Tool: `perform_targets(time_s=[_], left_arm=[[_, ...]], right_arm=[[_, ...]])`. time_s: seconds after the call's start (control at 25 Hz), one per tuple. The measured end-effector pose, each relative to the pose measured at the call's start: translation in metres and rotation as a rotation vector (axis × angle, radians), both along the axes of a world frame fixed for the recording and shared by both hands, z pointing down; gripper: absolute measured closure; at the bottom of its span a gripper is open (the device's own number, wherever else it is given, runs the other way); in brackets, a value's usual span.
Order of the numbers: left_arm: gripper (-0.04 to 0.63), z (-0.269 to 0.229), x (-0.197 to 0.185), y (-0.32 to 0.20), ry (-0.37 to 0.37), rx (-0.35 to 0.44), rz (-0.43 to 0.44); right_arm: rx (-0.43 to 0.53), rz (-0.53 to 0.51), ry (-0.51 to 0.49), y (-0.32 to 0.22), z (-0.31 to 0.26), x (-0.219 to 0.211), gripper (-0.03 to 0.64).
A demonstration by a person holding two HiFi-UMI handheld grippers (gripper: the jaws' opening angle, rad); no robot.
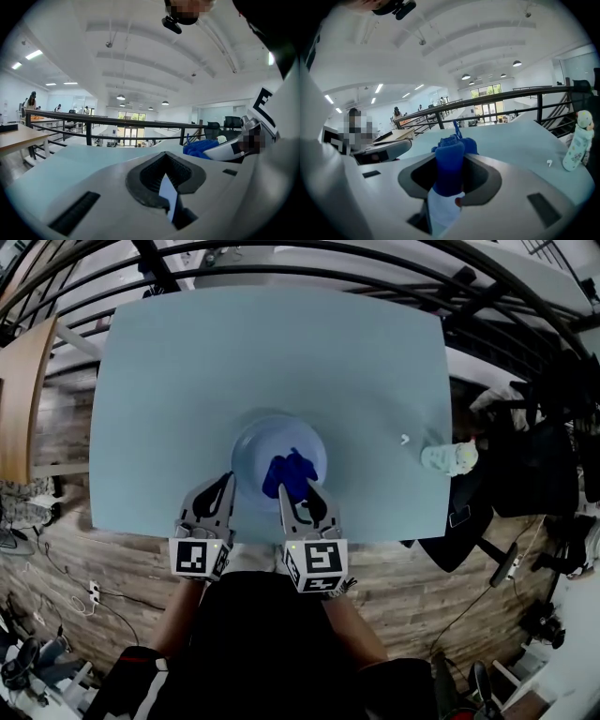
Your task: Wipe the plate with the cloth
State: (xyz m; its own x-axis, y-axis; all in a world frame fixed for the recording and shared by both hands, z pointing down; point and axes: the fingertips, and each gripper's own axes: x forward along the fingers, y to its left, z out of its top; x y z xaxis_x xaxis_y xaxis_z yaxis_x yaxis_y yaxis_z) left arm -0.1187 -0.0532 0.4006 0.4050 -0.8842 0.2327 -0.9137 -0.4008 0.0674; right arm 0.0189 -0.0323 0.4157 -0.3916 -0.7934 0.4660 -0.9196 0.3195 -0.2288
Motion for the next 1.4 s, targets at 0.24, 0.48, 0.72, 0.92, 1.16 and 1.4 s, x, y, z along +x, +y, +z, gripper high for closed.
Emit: perform_targets(time_s=[0.24, 0.48, 0.72, 0.92, 1.16, 1.4], left_arm=[[0.595, 0.019, 0.007, -0.014, -0.006, -0.047, -0.020], [0.595, 0.028, 0.011, -0.022, -0.012, -0.072, -0.025], [0.595, 0.037, 0.024, -0.040, 0.006, -0.067, -0.019], [0.595, 0.042, 0.025, -0.051, 0.008, -0.087, -0.034], [0.595, 0.047, 0.021, -0.063, -0.020, -0.107, -0.060], [0.595, 0.050, 0.021, -0.072, -0.008, -0.126, -0.090]], right_arm=[[-0.038, -0.030, 0.000, -0.018, 0.024, 0.000, 0.497], [-0.088, -0.055, 0.005, -0.028, 0.045, -0.002, 0.497], [-0.134, -0.078, 0.018, -0.046, 0.071, 0.001, 0.497], [-0.177, -0.110, 0.033, -0.054, 0.091, -0.006, 0.497], [-0.211, -0.163, 0.029, -0.065, 0.109, -0.023, 0.497], [-0.241, -0.231, 0.022, -0.071, 0.123, -0.042, 0.497]])
